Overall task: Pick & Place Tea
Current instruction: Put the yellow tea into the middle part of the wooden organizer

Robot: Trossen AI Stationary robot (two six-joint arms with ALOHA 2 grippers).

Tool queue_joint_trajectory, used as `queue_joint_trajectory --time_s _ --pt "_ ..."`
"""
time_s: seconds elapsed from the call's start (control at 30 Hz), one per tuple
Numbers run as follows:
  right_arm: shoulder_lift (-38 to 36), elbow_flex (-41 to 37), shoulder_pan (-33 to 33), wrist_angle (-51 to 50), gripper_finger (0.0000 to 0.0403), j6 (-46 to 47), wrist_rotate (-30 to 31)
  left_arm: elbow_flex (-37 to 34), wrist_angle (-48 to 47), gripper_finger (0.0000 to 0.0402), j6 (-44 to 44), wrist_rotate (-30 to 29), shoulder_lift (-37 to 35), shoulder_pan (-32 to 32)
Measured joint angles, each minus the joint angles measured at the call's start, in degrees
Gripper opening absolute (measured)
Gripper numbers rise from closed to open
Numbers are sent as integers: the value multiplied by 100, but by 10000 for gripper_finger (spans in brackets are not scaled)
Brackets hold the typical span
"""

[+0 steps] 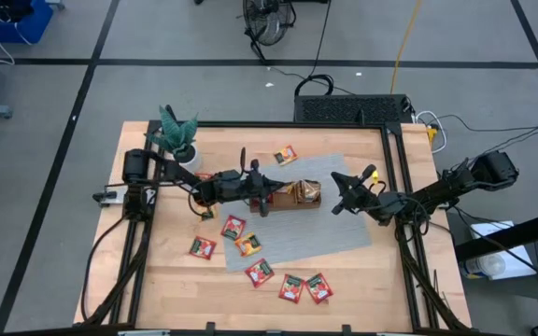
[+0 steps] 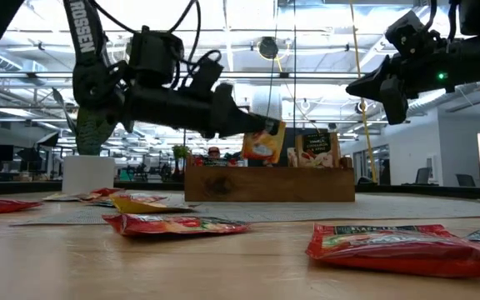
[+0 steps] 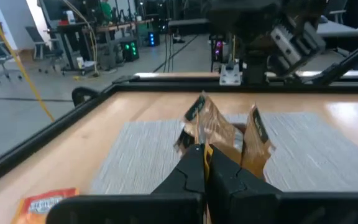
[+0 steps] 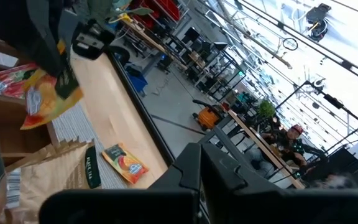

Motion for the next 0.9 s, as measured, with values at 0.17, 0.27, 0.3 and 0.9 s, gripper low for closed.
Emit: queue_joint_trajectory --time_s 0.17,0.27,0.3,0.9 --pt "0 0 -28 -2 0 -30 -6 2 436 0 -126 8 326 0" --pt "0 0 -52 -2 0 -29 -6 2 646 0 -170 69 554 27" --pt "0 0 -54 -1 0 -28 -6 3 730 0 -185 124 623 33" --pt "0 0 -63 -2 0 -12 -6 186 564 23 319 102 924 102"
